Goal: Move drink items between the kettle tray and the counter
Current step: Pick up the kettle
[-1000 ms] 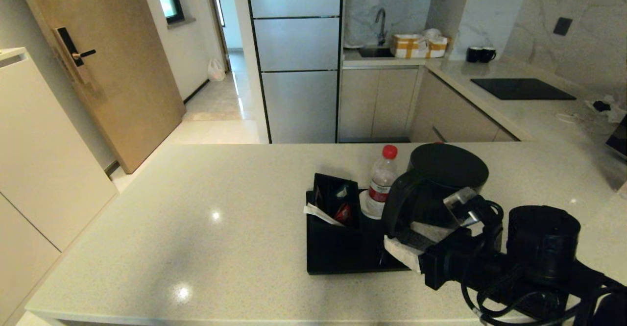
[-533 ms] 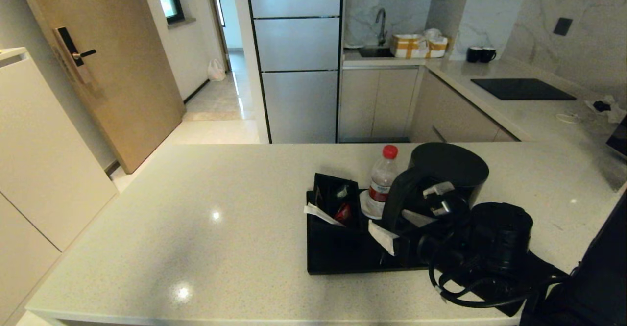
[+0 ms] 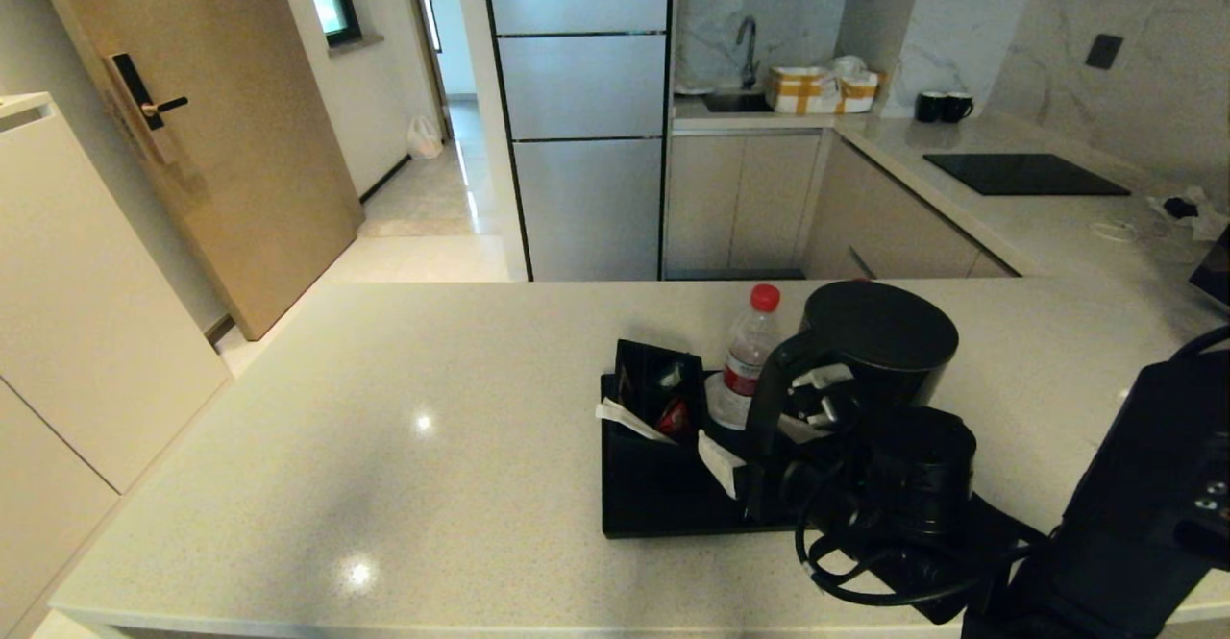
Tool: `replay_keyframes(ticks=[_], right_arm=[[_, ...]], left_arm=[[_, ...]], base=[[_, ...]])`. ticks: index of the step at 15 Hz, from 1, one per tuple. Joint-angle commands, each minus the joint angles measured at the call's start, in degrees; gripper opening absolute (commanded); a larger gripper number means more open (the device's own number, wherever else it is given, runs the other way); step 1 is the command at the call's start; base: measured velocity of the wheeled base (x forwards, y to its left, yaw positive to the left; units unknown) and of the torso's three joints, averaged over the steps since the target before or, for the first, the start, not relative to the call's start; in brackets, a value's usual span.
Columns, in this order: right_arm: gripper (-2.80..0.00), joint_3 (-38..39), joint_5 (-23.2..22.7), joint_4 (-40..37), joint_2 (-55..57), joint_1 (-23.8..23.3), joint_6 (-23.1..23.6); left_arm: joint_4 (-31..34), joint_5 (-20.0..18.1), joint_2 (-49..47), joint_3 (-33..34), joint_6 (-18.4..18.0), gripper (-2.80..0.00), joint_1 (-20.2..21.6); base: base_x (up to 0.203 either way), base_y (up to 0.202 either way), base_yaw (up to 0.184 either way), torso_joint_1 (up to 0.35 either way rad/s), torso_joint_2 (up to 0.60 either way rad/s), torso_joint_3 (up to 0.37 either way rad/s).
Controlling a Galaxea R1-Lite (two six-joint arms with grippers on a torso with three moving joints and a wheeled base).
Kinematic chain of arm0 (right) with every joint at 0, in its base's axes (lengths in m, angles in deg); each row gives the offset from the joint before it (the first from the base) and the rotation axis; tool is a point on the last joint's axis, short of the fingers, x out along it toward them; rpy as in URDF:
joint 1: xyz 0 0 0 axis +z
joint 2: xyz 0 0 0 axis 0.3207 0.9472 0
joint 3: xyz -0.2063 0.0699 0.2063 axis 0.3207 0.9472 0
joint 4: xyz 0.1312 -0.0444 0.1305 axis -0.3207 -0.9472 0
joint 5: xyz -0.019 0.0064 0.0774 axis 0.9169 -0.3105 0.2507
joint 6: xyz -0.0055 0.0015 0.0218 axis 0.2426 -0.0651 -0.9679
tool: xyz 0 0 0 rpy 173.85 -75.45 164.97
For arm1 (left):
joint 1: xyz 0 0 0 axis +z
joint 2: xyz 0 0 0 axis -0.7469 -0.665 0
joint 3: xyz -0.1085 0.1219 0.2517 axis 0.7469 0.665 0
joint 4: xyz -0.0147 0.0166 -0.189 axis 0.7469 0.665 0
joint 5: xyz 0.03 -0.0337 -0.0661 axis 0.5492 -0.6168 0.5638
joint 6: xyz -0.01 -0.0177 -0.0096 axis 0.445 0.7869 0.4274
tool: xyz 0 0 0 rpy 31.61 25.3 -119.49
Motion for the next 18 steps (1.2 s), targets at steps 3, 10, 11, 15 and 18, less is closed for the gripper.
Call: replay_keyframes(ticks=[3, 10, 11, 15, 18], right_arm=[[0.00, -2.87, 3.87, 0.53, 2.26, 0.23, -0.03], [-2.80, -4.51, 7.37, 0.53, 3.18, 0.06, 0.06], [-2.80, -4.22, 7.37, 0.61, 3.24, 0.06, 0.14], [-2.80, -3.53, 7.46, 0.70, 3.25, 0.06, 0.39], [-2.80, -2.21, 7.46, 0.70, 2.95, 0.06, 0.49]], left_arm=[[-0.01, 0.03, 0.02, 0.02, 0.01, -2.80, 0.02], [0.00, 0.03, 0.02, 0.02, 0.01, -2.80, 0.02], [0.04, 0.03, 0.02, -0.02, -0.02, -2.80, 0.02], [-0.01, 0.03, 0.02, 0.02, 0.01, -2.80, 0.02], [0.01, 0.03, 0.02, -0.06, 0.01, -2.80, 0.02]], base=[[0.000, 0.000, 0.000, 0.000, 0.00, 0.000], [0.000, 0.000, 0.000, 0.000, 0.00, 0.000], [0.000, 0.000, 0.000, 0.000, 0.00, 0.000], [0.000, 0.000, 0.000, 0.000, 0.00, 0.000], [0.000, 0.000, 0.000, 0.000, 0.00, 0.000]])
